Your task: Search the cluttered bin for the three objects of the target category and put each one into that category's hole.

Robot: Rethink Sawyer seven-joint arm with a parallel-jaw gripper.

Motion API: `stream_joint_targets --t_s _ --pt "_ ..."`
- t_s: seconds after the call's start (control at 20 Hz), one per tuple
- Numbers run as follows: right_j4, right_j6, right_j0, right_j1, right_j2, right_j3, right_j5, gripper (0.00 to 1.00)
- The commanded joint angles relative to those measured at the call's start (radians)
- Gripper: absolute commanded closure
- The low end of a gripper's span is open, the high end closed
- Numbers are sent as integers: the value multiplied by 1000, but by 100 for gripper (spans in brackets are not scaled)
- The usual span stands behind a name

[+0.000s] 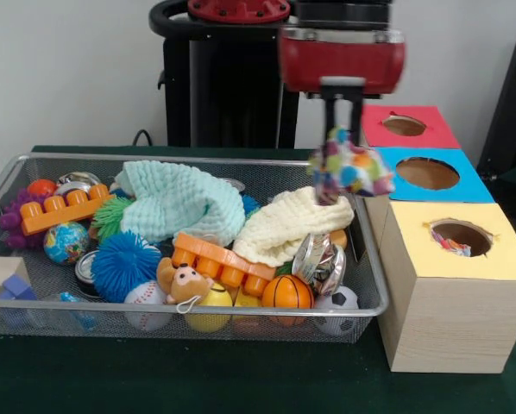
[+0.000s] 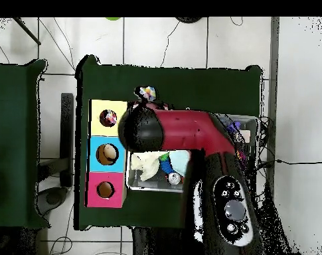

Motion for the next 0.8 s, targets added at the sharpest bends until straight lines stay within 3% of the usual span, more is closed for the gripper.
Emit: stream_joint_targets --t_s 0.05,0.45,0.8 --pt "52 294 133 82 -68 -96 75 100" --pt "120 361 279 154 -143 -159 54 100" --pt "157 334 306 232 -169 -197 -18 100"
